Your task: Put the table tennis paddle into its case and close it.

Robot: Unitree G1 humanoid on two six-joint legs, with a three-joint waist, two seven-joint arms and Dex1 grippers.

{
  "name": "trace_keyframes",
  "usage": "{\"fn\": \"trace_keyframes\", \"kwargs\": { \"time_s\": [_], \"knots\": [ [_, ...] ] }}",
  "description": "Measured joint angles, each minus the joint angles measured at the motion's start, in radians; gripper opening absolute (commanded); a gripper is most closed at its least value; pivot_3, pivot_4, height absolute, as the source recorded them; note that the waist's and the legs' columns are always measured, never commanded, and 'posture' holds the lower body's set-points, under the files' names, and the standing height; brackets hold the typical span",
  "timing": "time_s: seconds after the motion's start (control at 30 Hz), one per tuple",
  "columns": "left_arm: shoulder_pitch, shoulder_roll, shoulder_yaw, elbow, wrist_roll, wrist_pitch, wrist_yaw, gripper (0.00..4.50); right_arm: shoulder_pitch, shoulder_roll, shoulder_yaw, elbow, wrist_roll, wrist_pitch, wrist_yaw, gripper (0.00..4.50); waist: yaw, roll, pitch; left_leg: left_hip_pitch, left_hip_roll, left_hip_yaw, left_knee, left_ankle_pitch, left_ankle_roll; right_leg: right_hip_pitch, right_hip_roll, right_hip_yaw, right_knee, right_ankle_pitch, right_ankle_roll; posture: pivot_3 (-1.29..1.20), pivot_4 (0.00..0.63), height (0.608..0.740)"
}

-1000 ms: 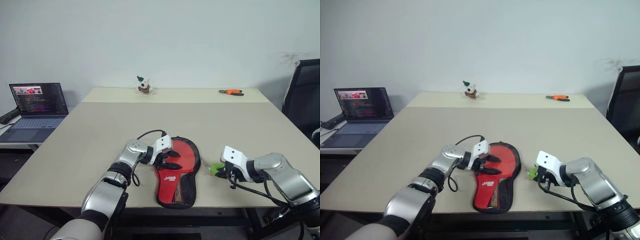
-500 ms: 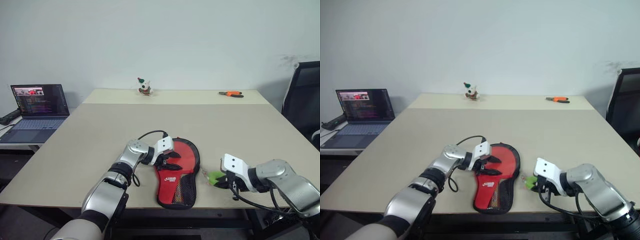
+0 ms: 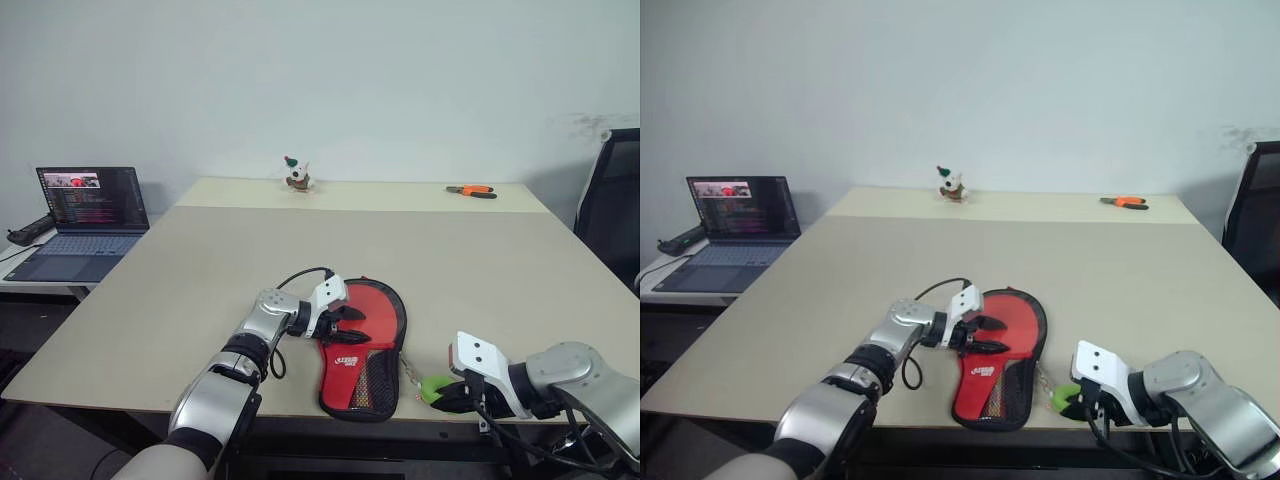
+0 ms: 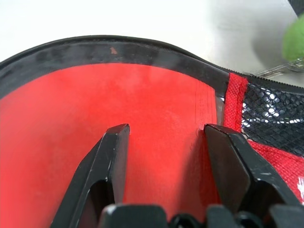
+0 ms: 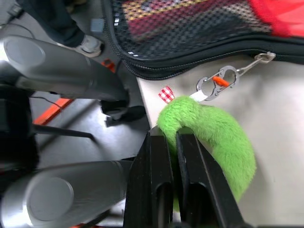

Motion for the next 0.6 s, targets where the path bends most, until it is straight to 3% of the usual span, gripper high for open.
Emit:
{"fn": "trace_keyframes", "kwargs": {
  "time_s": [0.3,0.6],
  "knots": [
    [0.013,-0.009,0.0,-0.005,0.0,0.011,0.034,2.71,0.097,-0.1,-0.028,-0.13,0.124,0.023,0.047,0.05,0.003,0.003,-0.004,0.006,0.001,-0.006,-0.001,-0.001,0.0,0.015,-0.001,-0.009,-0.012,0.0,0.0,0.0,0.15,0.74],
    [0.003,-0.029,0.0,-0.004,0.002,0.023,0.051,2.71,0.125,-0.053,0.011,-0.232,0.197,0.084,-0.027,0.05,0.018,0.003,-0.004,0.005,0.0,-0.012,-0.001,-0.001,-0.001,0.015,-0.006,-0.013,-0.014,-0.001,0.0,0.0,0.15,0.74]
  ]
}}
